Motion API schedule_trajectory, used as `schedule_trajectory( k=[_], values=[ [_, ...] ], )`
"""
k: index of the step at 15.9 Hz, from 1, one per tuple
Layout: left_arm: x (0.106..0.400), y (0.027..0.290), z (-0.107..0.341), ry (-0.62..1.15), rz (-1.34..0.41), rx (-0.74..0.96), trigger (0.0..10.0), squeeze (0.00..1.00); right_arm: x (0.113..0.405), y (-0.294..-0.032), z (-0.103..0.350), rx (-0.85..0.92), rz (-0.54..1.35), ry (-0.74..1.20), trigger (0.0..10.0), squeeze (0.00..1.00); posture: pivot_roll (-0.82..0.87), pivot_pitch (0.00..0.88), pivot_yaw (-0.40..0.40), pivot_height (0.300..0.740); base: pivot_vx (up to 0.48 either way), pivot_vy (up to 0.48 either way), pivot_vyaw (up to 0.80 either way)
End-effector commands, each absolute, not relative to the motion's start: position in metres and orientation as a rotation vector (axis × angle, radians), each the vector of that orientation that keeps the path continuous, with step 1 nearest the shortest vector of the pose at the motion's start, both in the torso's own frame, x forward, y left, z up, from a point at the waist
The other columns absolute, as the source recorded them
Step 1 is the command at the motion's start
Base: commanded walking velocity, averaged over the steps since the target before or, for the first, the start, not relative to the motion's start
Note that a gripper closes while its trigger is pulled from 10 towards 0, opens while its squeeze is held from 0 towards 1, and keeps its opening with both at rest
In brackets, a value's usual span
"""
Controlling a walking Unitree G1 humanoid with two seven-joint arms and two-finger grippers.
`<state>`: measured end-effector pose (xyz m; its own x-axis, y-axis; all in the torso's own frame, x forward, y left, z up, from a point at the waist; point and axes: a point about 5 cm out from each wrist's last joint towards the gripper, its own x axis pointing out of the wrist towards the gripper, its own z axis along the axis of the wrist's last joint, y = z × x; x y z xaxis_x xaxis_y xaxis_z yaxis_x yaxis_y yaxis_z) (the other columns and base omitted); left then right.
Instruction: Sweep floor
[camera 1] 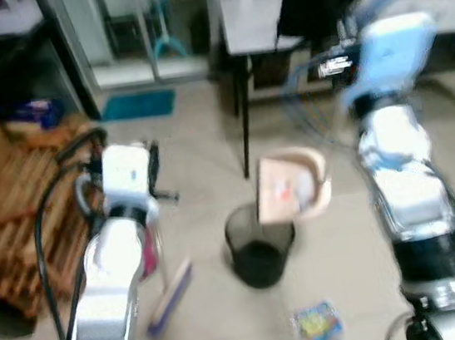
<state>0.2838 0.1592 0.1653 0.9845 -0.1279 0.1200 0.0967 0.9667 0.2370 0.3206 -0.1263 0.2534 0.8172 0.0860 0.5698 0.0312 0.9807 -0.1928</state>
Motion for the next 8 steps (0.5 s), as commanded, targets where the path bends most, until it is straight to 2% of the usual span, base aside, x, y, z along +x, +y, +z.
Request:
schedule_trajectory(
  k=[1, 6, 8],
  values=[
    [0.285, 0.159, 0.174, -0.168, -0.119, 0.242, 10.0, 0.0, 0.316, -0.114, 0.259, -0.257, 0.082, -0.7, 10.0, 0.0, 0.04, 0.052, 0.016, 0.74, 0.0, 0.0, 0.0],
    [0.284, 0.157, 0.173, -0.163, -0.12, 0.243, 10.0, 0.0, 0.312, -0.088, 0.23, -0.378, 0.162, -0.73, 10.0, 0.0, 0.05, 0.064, 0.011, 0.74, 0.0, 0.0, 0.0],
    [0.283, 0.158, 0.173, -0.162, -0.118, 0.243, 10.0, 0.0, 0.314, -0.086, 0.227, -0.384, 0.155, -0.727, 10.0, 0.0, 0.05, 0.066, 0.01, 0.74, 0.0, 0.0, 0.0]
  ],
)
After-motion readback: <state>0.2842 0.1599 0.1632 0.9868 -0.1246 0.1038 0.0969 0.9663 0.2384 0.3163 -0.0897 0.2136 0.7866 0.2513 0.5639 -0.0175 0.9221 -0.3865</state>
